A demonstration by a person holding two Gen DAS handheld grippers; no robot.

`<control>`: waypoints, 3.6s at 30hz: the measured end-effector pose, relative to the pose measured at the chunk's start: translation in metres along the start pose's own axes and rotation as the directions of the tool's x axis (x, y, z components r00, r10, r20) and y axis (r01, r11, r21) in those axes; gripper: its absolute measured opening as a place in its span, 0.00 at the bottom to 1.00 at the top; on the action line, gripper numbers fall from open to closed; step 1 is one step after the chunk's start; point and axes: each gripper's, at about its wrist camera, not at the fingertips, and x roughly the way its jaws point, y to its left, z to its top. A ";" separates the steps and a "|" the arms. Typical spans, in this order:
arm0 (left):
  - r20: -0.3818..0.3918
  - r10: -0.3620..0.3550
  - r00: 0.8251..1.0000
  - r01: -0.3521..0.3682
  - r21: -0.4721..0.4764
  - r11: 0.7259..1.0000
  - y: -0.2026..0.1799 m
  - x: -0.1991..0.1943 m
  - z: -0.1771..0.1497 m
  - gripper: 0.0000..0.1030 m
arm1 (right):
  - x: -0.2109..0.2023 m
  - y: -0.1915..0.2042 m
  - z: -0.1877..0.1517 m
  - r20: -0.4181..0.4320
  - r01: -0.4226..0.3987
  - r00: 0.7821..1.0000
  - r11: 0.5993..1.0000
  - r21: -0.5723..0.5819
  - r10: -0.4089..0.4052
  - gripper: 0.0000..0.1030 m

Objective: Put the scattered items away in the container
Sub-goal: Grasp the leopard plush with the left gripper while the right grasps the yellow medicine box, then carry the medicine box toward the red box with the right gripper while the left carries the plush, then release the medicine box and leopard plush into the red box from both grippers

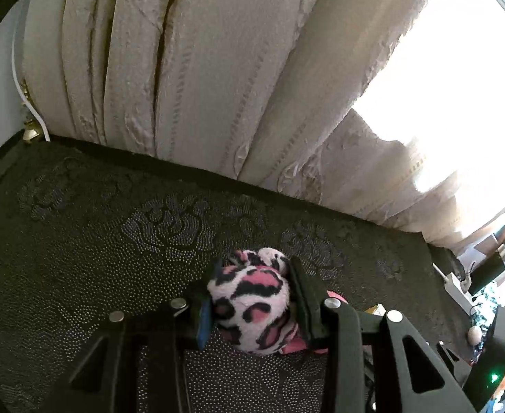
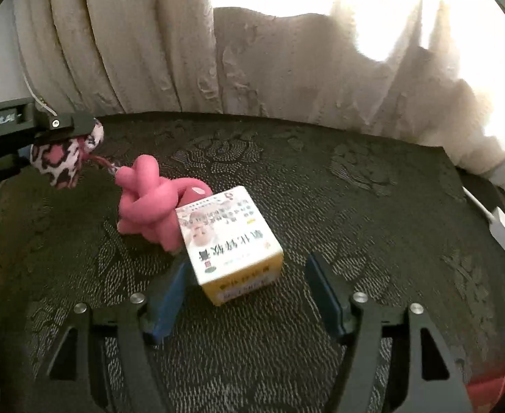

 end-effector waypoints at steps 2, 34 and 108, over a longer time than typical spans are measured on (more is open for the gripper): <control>-0.004 0.002 1.000 -0.002 0.003 1.000 -0.001 0.001 -0.001 0.39 | 0.000 0.000 -0.001 -0.005 -0.023 1.000 1.000 0.017 0.023 0.52; -0.038 -0.254 0.967 0.255 0.251 0.934 -0.107 -0.060 -0.046 0.39 | -0.329 -0.149 -0.229 0.125 0.343 0.874 0.779 0.525 -0.469 0.52; -0.581 -0.477 0.660 0.751 0.487 0.445 -0.366 -0.132 -0.263 0.83 | -0.354 -0.204 -0.313 0.240 0.225 0.867 0.771 0.596 -0.438 0.75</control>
